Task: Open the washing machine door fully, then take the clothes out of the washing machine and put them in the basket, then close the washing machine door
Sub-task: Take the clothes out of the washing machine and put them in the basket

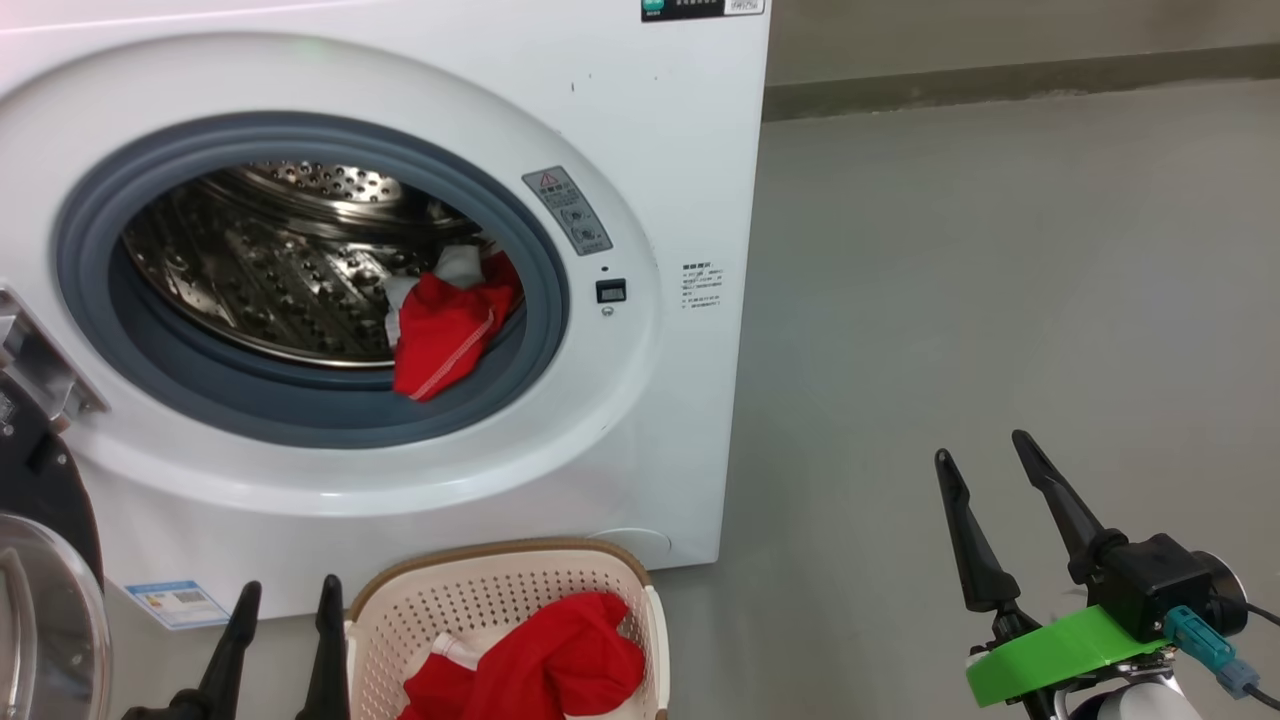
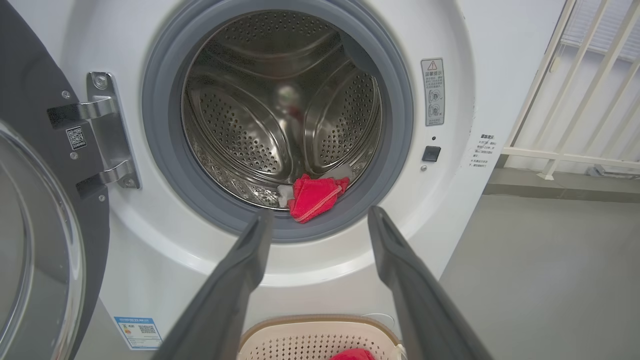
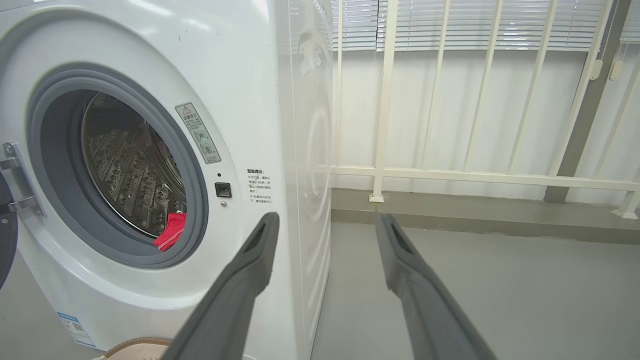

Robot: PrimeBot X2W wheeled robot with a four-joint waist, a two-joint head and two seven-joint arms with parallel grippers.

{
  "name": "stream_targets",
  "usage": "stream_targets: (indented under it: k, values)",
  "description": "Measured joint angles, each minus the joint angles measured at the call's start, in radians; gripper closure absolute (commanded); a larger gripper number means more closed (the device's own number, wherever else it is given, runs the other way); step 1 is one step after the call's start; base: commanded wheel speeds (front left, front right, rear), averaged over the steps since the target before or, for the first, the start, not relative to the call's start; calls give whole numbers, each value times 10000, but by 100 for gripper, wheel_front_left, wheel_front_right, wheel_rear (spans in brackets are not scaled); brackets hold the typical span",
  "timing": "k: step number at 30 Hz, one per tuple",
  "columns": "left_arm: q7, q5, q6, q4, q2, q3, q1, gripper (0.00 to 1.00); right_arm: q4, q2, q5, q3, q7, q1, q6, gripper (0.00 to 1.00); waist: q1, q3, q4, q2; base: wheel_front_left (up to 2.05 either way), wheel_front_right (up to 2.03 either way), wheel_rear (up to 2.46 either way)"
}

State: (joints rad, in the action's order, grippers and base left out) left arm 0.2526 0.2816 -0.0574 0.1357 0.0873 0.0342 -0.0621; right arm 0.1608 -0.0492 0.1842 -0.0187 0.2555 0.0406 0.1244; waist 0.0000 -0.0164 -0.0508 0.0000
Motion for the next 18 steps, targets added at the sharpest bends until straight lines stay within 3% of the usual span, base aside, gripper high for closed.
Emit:
stream_targets:
  k: [7,18]
  values:
    - [-17,75,54,29,4,-15,209,0,-56,0,-15,-19,0,5,0,0,0,320,64,0,0,0,0]
    - [-48,399,-113,721,242,-127,2245,0,-215,2,-102,-169,0,436,0,0,-1,1263,328,0,0,0,0]
